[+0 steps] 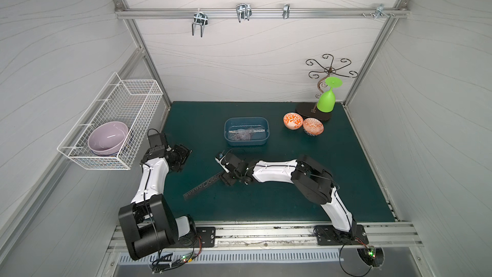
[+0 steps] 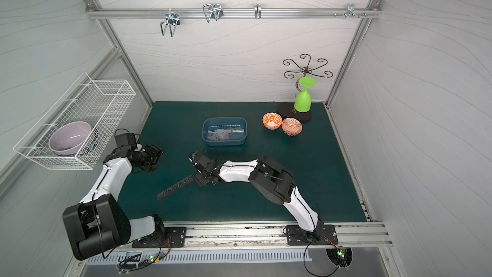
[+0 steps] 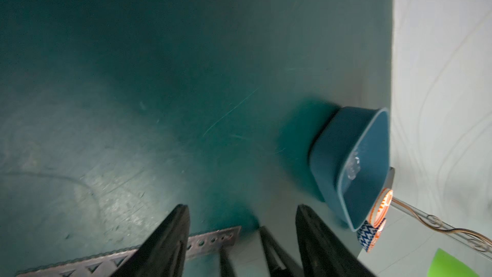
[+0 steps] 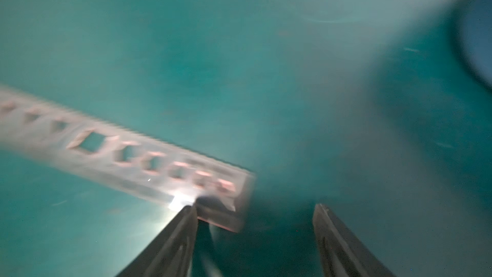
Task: Put the scattered rulers into the storage box
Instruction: Move the ruler to the center of the board.
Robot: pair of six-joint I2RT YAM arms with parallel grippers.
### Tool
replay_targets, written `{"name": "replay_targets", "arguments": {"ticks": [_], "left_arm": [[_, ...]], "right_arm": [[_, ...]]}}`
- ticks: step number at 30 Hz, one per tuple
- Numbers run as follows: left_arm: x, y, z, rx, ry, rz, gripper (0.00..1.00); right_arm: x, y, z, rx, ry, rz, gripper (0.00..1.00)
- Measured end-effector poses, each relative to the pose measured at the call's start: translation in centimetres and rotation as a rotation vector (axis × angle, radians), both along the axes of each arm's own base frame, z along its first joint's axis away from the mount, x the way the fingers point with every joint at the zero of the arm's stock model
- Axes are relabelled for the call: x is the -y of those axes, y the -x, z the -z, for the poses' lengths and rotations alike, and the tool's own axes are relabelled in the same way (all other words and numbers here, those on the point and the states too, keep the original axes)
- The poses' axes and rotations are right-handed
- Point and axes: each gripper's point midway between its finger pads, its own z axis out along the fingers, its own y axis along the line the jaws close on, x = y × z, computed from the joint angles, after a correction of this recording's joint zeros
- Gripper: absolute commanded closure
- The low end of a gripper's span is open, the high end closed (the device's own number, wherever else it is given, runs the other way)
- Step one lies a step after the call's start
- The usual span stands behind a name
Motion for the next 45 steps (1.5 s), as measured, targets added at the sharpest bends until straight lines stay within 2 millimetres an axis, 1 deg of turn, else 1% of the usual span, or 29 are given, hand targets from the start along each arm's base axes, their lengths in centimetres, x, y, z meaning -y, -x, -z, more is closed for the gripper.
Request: {"name": "replay_targets", "arguments": {"ticks": [3, 5, 7, 10, 13, 16, 19, 21, 24, 26, 29, 32, 38, 45], "left_arm": [[0.4, 1.3, 1.5, -0.047, 0.006, 0.009, 0.31], [0.4, 1.8, 2.0, -0.071, 0.000, 0.018, 0.32], [0.2, 2.0, 2.5, -0.095, -0.017, 0.032, 0.32], [-0.2, 2.6, 3.7, -0.155, -0.043, 0.055, 0.33], [0.2, 3.2, 4.6, -0.203, -0.051, 0.083, 0.33], [1.7, 3.6, 5.4, -0.239, -0.072, 0.142, 0.33], [3.5, 4.6, 6.6, -0.286, -0.062, 0.193, 0.33], [4.0, 5.5, 7.8, -0.334, -0.047, 0.203, 0.33], [4.3, 5.2, 7.9, -0.329, -0.053, 0.203, 0.34], [4.6, 5.3, 8.0, -0.327, -0.079, 0.204, 0.34], [4.9, 5.4, 8.2, -0.320, -0.116, 0.208, 0.35], [5.8, 5.8, 8.4, -0.306, -0.132, 0.215, 0.37], [7.8, 6.6, 8.7, -0.250, -0.109, 0.223, 0.47], [9.8, 6.6, 8.6, -0.200, -0.058, 0.238, 0.51]], "right_arm": [[0.8, -1.9, -0.3, -0.060, -0.029, 0.033, 0.25], [1.0, -2.4, -0.6, -0.106, -0.062, 0.037, 0.25], [1.6, -2.1, -0.9, -0.163, -0.096, 0.034, 0.27], [2.6, -0.1, -1.4, -0.262, -0.129, 0.021, 0.31], [2.7, 2.7, -2.2, -0.348, -0.164, -0.014, 0.31], [2.2, 5.3, -3.0, -0.413, -0.199, -0.052, 0.31], [1.8, 7.6, -3.0, -0.478, -0.213, -0.079, 0.31], [1.7, 8.8, -2.9, -0.516, -0.214, -0.090, 0.31], [1.2, 9.9, -2.9, -0.564, -0.228, -0.100, 0.31], [0.8, 10.1, -2.8, -0.592, -0.237, -0.098, 0.32], [-0.1, 10.1, -1.8, -0.630, -0.238, -0.089, 0.33], [-0.8, 9.5, -1.9, -0.646, -0.255, -0.074, 0.34], [-0.8, 8.1, -1.8, -0.679, -0.287, -0.026, 0.37], [-0.8, 6.7, -1.7, -0.686, -0.308, 0.011, 0.42]]}}
